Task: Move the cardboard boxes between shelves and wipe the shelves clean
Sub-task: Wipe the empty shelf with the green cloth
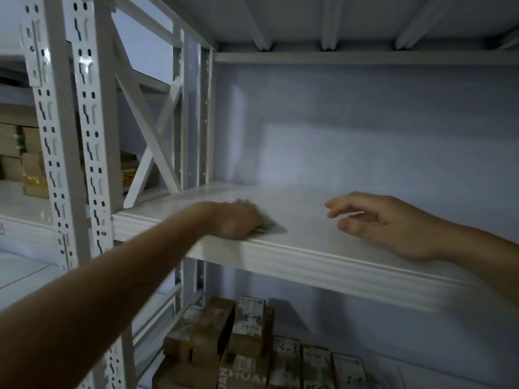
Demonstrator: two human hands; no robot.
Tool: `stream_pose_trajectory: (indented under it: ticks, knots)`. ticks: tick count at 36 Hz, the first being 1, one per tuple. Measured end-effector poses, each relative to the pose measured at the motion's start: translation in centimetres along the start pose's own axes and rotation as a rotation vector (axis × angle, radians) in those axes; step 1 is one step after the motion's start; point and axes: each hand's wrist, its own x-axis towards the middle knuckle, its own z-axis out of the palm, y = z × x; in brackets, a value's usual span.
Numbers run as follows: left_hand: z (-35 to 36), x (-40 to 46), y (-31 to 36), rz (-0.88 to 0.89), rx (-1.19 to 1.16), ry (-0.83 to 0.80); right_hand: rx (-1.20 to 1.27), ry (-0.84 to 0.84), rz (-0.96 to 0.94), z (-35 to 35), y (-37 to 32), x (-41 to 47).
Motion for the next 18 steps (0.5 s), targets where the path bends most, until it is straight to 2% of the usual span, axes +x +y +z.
stream_pose_trajectory:
  ticks: [2, 4, 8, 11, 14, 16, 18]
  knots:
    - [-1.0, 0.8, 4.9, 0.027, -0.026, -0.047, -0.001, 0.052, -0.024, -0.4, -0.4, 0.2]
    - [-1.1, 1.7, 6.5, 0.061, -0.002, -0.059, 0.002, 0.086, -0.022, -0.8, -0.9, 0.5]
    - [-1.0, 0.2, 2.7, -0.049, -0.013, -0.082, -0.007, 0.088, -0.039, -1.3, -1.6, 0.1]
    - [0.4, 0.3, -3.7, -0.203, -0.049, -0.006, -0.027, 0.067, -0.053, -1.7, -1.5, -1.2]
    - [0.7, 0.9, -7.6, -0.345, -0.126, -0.051, -0.056, 0.073, -0.059, -1.9, -0.9, -2.7]
    - [-0.1, 1.5, -6.8, -0.334, -0.107, -0.118, -0.075, 0.068, -0.062, -2.1, -0.5, -3.5]
    - [-1.2, 2.4, -3.7, -0.214, -0.062, -0.13, -0.103, 0.052, -0.058, -2.4, -0.2, -4.0]
